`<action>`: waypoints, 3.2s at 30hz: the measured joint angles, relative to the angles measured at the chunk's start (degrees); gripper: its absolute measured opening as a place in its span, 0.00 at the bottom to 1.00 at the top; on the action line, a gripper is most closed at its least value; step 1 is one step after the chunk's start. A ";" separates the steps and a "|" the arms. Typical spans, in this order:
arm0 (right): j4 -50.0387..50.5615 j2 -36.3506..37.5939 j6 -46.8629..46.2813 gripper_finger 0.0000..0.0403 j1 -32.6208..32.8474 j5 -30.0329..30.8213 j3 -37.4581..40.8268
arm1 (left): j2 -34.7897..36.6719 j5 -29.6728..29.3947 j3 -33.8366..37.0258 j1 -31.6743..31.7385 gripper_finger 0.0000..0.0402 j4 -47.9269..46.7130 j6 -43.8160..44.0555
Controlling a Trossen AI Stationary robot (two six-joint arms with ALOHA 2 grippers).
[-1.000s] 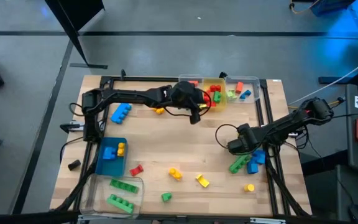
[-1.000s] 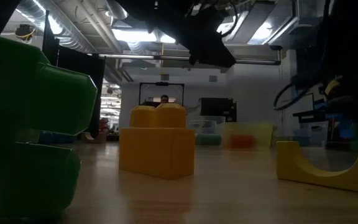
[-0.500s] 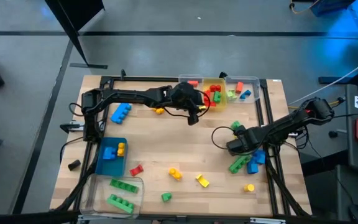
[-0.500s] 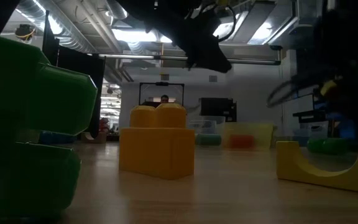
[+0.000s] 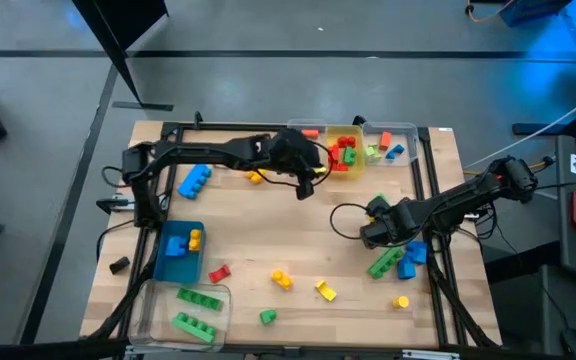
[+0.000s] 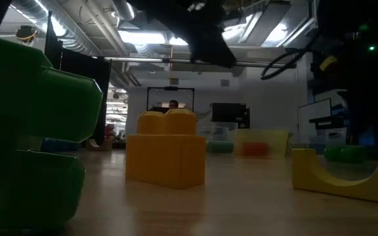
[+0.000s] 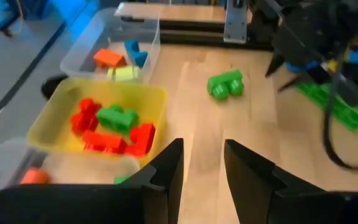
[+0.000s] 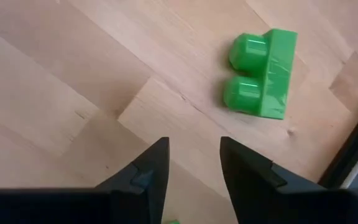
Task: Sort blocks by size
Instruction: Put the green 2 stud game piece into the yellow bin
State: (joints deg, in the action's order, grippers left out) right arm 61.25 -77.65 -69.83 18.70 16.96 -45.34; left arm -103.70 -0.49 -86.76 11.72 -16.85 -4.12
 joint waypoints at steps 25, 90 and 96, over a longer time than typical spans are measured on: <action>6.88 -0.02 2.91 0.64 -7.30 0.47 -0.76 | 35.96 -10.91 34.84 -12.20 0.25 -1.74 15.97; -77.24 -0.02 37.45 0.48 -34.59 -21.01 10.73 | 37.02 -17.34 45.09 -19.73 0.25 7.26 23.55; -77.75 -0.02 42.85 0.51 -40.82 -12.58 10.73 | 37.00 -17.32 45.09 -19.73 0.25 7.24 23.15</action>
State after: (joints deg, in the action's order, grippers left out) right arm -16.50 -77.67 -26.99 -22.13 4.38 -34.61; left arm -66.70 -17.80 -41.67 -8.01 -9.61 19.03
